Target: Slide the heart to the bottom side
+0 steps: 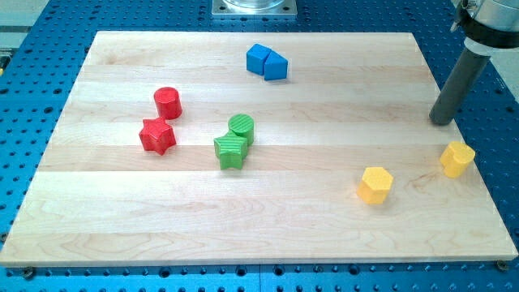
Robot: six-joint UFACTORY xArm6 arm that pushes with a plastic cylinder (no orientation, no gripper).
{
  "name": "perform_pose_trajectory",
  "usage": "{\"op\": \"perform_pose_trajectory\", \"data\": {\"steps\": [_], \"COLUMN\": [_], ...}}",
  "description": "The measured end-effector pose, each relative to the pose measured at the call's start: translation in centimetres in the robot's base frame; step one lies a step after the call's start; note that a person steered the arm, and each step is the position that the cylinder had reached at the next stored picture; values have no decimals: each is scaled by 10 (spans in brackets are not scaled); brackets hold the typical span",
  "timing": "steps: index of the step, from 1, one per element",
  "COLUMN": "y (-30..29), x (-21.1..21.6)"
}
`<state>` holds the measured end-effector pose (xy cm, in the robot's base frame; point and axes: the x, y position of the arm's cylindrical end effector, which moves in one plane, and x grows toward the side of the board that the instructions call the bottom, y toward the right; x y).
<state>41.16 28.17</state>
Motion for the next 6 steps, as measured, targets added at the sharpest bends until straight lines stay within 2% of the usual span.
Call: {"op": "perform_pose_trajectory", "data": {"steps": [1,2,6], "y": [-5,-8,-22], "x": [63,107,134]}}
